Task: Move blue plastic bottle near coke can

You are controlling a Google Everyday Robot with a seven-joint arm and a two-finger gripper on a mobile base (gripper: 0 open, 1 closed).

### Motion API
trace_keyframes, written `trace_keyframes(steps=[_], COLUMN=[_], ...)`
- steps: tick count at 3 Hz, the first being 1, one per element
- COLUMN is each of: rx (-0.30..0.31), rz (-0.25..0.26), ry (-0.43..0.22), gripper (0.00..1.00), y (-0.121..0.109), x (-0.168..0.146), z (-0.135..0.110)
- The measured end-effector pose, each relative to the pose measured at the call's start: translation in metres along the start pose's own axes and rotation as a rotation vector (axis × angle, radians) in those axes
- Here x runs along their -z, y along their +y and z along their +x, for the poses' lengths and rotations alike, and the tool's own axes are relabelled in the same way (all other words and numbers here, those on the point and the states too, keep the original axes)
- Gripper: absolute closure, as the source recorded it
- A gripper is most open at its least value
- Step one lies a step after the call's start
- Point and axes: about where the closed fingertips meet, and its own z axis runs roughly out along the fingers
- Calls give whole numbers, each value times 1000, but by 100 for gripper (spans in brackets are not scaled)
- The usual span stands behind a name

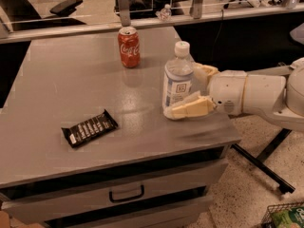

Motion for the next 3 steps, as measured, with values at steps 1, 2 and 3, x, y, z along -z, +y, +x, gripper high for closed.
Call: trace_keyframes(steps=[1, 2, 3], rx=[-18, -27, -29], rz=[-26, -33, 8], ry=[-10, -21, -61], gripper=[38, 61, 85], y=[0, -1, -19], x=[-14, -21, -29], z=[0, -1, -13])
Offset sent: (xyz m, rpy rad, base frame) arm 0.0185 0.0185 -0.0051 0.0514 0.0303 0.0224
